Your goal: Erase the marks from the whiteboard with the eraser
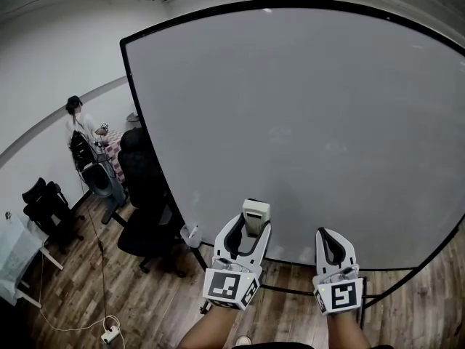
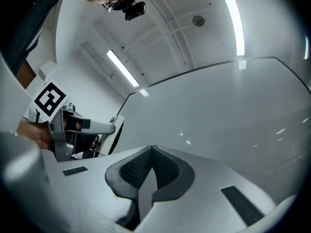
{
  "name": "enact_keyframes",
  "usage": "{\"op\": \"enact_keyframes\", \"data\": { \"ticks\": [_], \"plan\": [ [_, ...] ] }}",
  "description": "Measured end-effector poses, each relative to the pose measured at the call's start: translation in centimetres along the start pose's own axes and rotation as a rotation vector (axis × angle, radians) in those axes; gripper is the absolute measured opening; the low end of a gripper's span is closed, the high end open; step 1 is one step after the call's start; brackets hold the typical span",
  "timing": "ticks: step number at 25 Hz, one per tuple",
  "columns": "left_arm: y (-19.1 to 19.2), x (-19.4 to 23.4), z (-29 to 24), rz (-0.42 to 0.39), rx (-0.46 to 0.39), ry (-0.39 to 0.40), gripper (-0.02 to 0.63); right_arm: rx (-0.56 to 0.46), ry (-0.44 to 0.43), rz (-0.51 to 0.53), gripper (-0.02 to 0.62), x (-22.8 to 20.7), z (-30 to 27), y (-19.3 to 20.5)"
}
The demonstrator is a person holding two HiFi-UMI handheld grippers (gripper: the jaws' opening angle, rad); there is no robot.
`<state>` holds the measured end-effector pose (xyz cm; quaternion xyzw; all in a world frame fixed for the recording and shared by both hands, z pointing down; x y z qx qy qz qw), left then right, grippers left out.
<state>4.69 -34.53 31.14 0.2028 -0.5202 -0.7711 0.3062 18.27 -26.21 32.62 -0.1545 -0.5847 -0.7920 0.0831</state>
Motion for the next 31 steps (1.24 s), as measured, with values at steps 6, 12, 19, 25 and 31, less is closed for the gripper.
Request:
{"op": "enact_keyframes", "data": {
  "ticks": [6, 12, 19, 25, 31],
  "plan": [
    [2.4, 0.6, 1.6, 0.004, 0.06, -0.017, 0.241, 0.002, -0.023, 0.014, 0.018, 0.6, -0.8, 0.1],
    [3.2, 0.6, 1.6, 0.015, 0.094, -0.01, 0.241, 0.02, -0.02, 0.018, 0.018, 0.4, -1.4, 0.3],
    [3.2, 1.0, 2.2, 0.014, 0.102, -0.033, 0.241, 0.01, -0.026, 0.006, 0.018, 0.6, -1.4, 0.5],
    [3.3, 1.4, 2.4, 0.016, 0.098, -0.044, 0.241, 0.0, -0.028, 0.055, 0.018, 1.1, -1.7, -0.2],
    [3.4, 1.3, 2.3, 0.033, 0.111, -0.042, 0.241, -0.012, -0.026, 0.037, 0.018, 1.0, -1.9, -0.2]
  ]
}}
Point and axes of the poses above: the fingertips, and each gripper's own axes: z backward along the fingers, x to its left, y out of its underside, the point moved 1 cm from there along z, backward along the fingers, and after that the axes turned 7 degrees about -y, right-handed, at the moved point
